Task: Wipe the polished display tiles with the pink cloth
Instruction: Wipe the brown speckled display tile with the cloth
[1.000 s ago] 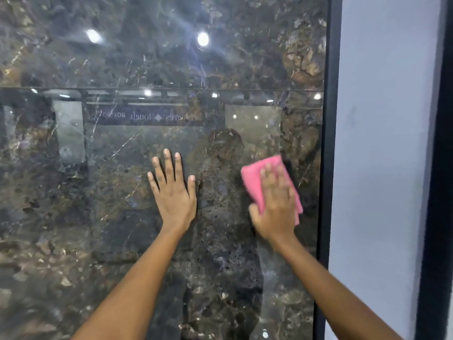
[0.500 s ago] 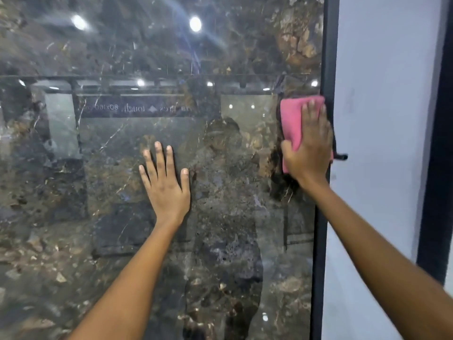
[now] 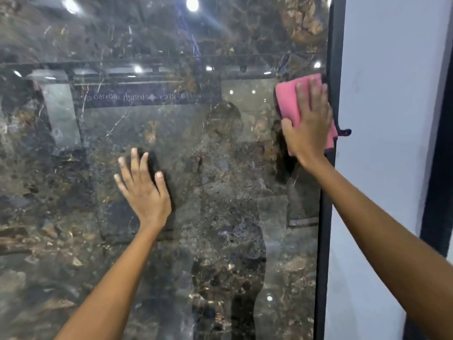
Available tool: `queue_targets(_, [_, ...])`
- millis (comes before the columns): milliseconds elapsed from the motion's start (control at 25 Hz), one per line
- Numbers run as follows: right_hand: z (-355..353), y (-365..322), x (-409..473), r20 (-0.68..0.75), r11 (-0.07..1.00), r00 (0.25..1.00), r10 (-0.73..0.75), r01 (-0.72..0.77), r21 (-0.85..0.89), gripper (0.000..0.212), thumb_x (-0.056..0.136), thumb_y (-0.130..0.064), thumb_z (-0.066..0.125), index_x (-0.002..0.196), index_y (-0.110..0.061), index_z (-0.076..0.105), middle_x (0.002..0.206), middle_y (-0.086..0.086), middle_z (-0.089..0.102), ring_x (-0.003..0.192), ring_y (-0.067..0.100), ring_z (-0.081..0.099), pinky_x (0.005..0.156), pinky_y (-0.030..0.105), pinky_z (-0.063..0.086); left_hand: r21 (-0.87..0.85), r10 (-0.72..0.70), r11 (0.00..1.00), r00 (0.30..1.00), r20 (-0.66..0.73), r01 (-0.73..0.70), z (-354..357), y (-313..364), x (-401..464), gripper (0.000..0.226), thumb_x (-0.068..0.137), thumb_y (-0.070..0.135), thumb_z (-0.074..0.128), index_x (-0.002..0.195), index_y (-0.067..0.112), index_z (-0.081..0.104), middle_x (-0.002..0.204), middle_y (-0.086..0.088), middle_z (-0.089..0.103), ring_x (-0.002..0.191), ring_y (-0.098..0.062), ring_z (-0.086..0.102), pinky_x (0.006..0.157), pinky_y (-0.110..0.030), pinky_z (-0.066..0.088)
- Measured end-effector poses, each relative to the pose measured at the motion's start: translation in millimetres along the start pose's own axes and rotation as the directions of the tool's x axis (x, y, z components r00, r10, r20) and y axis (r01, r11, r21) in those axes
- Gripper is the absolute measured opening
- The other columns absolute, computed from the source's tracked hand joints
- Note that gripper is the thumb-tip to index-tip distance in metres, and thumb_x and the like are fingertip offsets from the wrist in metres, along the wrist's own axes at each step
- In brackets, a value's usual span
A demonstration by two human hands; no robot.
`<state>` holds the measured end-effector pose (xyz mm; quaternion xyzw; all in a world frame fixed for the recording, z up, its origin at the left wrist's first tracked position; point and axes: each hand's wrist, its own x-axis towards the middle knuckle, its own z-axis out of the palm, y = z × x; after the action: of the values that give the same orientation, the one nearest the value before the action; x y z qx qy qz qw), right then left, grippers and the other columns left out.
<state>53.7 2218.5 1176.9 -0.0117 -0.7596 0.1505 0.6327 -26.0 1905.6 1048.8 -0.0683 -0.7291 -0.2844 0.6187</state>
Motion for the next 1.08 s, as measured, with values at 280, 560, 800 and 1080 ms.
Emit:
queue_targets(280, [52, -8, -207, 0.483, 0.408, 0.318, -0.816, 0.908, 0.092, 0.082, 0.075, -0.030, 0.064, 0.149, -0.021, 0.030, 0.158, 0.002, 0.020, 0.149, 0.023, -0.005, 0.121, 0.041, -0.001, 0.095, 0.043, 0.994, 0.994, 0.099, -0.052, 0, -39, -22, 0.058, 0.103, 0.039, 0.024, 0.156, 0.015, 0.015, 0.163, -0.004, 0.009, 0.150, -0.030, 0.001, 0.120, -0.047, -0.003])
queue_targets(560, [40, -69, -17, -0.062, 0.955, 0.958, -0.280, 0.284, 0.086, 0.071, 0.078, -0.015, 0.054, 0.146, -0.010, 0.037, 0.154, 0.015, 0.030, 0.145, 0.030, 0.015, 0.120, 0.044, 0.009, 0.040, 0.058, 0.997, 0.997, 0.059, -0.061, 3, -41, -24, 0.055, 0.103, 0.033, 0.020, 0.154, 0.012, 0.021, 0.162, -0.006, 0.016, 0.150, -0.032, 0.006, 0.121, -0.042, -0.005])
queue_targets(800, [101, -43, -257, 0.399, 0.329, 0.241, -0.885, 0.929, 0.169, 0.078, 0.070, -0.017, 0.063, 0.144, -0.013, 0.040, 0.154, 0.004, 0.029, 0.148, 0.019, 0.007, 0.121, 0.041, -0.003, -0.109, 0.022, 0.994, 0.996, 0.091, -0.012, -8, -39, -27, 0.052, 0.103, 0.033, 0.021, 0.150, 0.012, 0.034, 0.161, -0.007, 0.021, 0.150, -0.028, 0.007, 0.120, -0.039, -0.006])
queue_targets(1080, [28, 37, -130, 0.293, 0.639, 0.603, -0.742, 0.768, 0.038, 0.068, 0.078, -0.019, 0.056, 0.143, -0.017, 0.038, 0.153, 0.004, 0.030, 0.147, 0.021, 0.015, 0.121, 0.043, 0.008, -0.014, 0.111, 0.994, 0.963, 0.245, -0.111, 12, -20, -124, 0.051, 0.103, 0.041, 0.022, 0.150, 0.022, 0.026, 0.163, 0.011, -0.005, 0.150, -0.022, -0.009, 0.119, -0.045, -0.010])
